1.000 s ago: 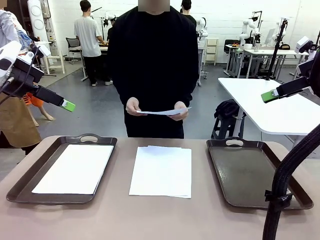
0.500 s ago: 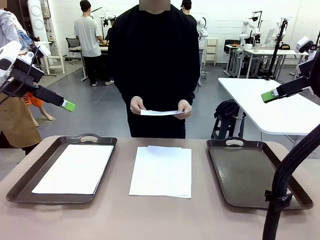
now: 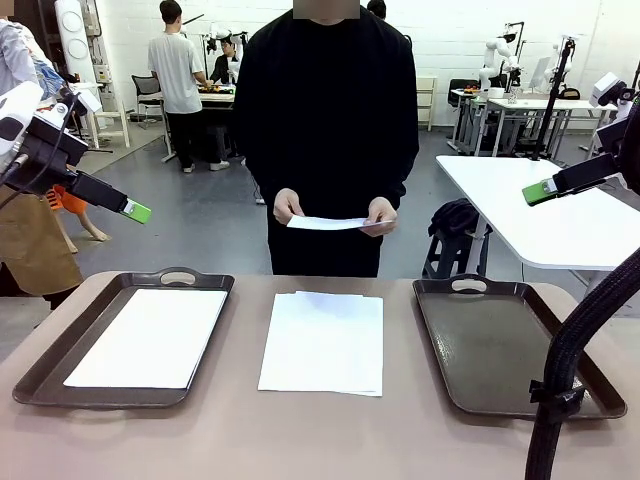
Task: Sort the A4 documents.
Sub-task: Receive the A4 Paper.
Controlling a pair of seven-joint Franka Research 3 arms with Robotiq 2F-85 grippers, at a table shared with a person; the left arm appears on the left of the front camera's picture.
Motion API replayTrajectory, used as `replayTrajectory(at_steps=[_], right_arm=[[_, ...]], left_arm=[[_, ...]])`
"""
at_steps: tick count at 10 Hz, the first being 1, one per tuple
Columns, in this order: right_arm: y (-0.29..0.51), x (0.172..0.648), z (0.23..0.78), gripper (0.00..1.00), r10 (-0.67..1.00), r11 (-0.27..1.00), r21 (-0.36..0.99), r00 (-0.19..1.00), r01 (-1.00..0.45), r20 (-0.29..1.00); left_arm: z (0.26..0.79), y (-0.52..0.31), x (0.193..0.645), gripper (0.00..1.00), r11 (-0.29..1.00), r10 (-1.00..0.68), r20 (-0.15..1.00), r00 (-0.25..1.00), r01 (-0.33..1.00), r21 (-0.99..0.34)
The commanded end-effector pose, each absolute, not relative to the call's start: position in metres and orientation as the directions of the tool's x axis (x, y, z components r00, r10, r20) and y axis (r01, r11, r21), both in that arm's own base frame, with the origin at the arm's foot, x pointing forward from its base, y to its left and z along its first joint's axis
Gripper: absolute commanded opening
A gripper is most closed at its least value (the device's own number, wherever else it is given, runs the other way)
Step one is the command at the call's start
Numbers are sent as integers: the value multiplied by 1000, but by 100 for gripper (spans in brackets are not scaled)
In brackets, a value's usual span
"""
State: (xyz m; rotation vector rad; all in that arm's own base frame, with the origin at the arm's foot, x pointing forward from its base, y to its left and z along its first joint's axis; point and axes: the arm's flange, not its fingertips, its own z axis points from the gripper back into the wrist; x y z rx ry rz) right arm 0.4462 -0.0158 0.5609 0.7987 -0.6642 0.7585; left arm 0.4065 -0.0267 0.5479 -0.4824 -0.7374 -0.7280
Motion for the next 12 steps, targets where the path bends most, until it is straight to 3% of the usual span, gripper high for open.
replayTrajectory(at_steps=[1, 12], right_arm=[[-15, 446, 561, 100, 333, 465, 380, 555, -800, 762], [-15, 446, 561, 100, 333, 465, 380, 555, -800, 762]], left_arm=[[547, -26, 405, 100, 655, -422, 745, 517, 742, -143], [547, -26, 405, 100, 655, -422, 745, 517, 742, -143]])
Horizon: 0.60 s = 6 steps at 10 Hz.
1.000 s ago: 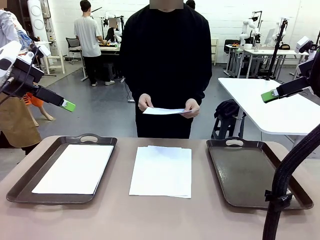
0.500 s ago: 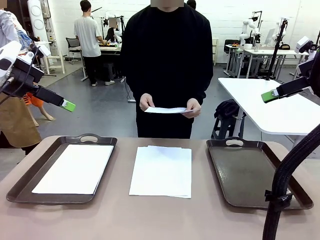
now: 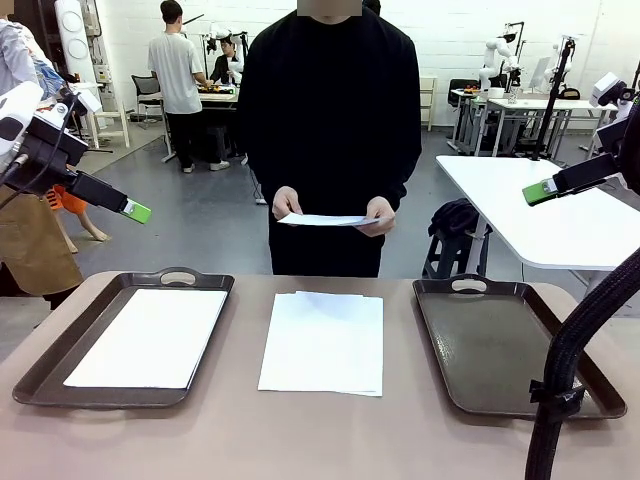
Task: Sort the A4 documents.
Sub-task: Receive the A4 Paper.
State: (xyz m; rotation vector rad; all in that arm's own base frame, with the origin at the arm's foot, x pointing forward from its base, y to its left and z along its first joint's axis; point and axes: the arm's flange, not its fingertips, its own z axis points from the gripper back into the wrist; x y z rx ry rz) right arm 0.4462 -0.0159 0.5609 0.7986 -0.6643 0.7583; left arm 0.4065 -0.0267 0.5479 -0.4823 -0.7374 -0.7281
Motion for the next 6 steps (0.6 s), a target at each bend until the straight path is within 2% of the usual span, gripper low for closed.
replayTrajectory(at_steps=[1, 6], right_arm=[[-15, 446, 561, 100, 333, 465, 380, 555, -800, 762], [-15, 446, 561, 100, 333, 465, 380, 555, -800, 762]], left_arm=[[547, -26, 405, 100, 655, -422, 745, 517, 742, -143], [547, -26, 405, 100, 655, -422, 745, 517, 742, -143]])
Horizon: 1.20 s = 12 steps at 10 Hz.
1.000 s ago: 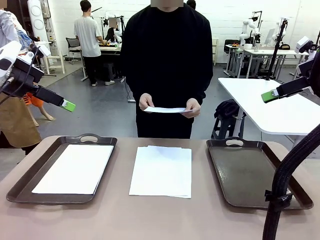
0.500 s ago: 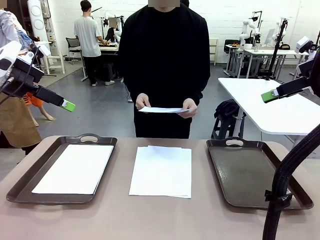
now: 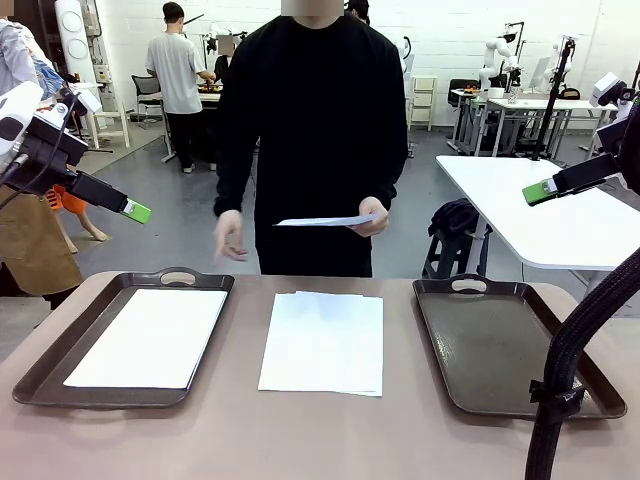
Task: Sort the A4 documents.
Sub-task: Receive the A4 Paper.
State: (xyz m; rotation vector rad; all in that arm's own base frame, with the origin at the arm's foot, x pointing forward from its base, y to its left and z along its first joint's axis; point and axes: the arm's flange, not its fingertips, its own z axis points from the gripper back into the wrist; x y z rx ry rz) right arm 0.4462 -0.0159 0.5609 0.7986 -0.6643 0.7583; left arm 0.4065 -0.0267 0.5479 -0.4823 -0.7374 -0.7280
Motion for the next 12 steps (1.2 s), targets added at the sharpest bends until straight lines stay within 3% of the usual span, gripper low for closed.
replayTrajectory(at_steps=[1, 12], right_arm=[[-15, 446, 561, 100, 333, 465, 380, 555, -800, 762], [-15, 446, 561, 100, 333, 465, 380, 555, -800, 762]], left_arm=[[547, -26, 405, 100, 655, -422, 745, 517, 742, -143], [547, -26, 405, 100, 655, -422, 745, 517, 742, -143]])
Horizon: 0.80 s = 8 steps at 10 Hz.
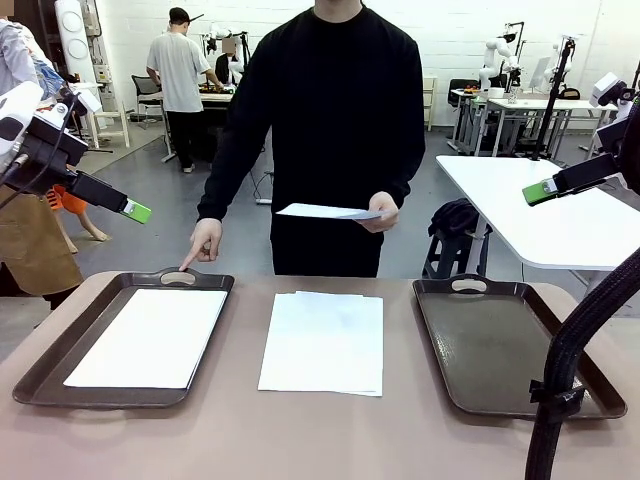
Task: Sort the A4 documents.
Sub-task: Receive the A4 Paper.
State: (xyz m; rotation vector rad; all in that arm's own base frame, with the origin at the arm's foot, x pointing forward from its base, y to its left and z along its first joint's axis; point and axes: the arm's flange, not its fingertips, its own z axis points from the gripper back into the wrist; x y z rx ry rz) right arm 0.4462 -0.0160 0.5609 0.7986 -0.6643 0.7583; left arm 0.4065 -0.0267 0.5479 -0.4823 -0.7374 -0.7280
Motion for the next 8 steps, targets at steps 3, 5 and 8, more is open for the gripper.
replayTrajectory(at_steps=[3, 5, 8], right_arm=[[-15, 446, 561, 100, 333, 465, 380, 555, -800, 762], [-15, 446, 561, 100, 333, 465, 380, 555, -800, 762], [-15, 446, 561, 100, 333, 465, 380, 555, -800, 762]], left_arm=[[547, -26, 405, 100, 655, -422, 745, 517, 742, -143], [547, -29, 412, 100, 667, -389, 737, 552, 721, -189], [541, -42, 446, 100, 647, -292, 678, 675, 661, -379]])
